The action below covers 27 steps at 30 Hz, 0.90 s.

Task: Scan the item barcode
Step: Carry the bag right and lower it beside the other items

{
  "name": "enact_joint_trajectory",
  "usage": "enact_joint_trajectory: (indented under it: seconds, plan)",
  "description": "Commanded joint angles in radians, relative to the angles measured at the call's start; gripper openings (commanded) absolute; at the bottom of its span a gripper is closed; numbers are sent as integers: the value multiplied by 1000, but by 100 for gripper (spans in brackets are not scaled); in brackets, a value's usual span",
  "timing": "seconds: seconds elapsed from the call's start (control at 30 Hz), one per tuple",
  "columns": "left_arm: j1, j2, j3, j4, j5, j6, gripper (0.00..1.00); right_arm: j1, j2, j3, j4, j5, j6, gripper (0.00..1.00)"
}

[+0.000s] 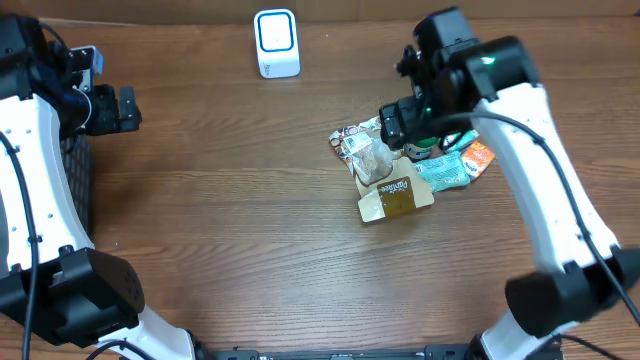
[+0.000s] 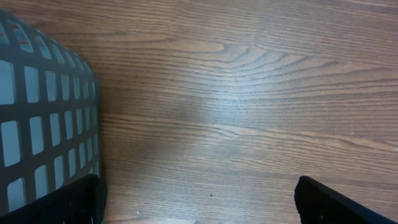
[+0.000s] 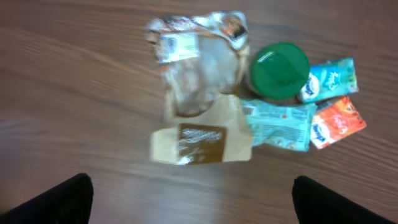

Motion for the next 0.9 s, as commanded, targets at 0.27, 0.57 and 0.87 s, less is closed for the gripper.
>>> enact_joint_trajectory:
  seconds: [0.27, 0.57, 0.87]
  plan:
    - [-1, -2, 1, 2, 1, 12, 100, -1, -327, 99, -154, -230, 107, 100]
    - [-1, -2, 1, 2, 1, 12, 99, -1, -364, 98, -155, -239, 138, 100]
    - [-1, -2, 1, 2, 1, 12, 100, -3, -372, 93, -133, -92, 137, 100]
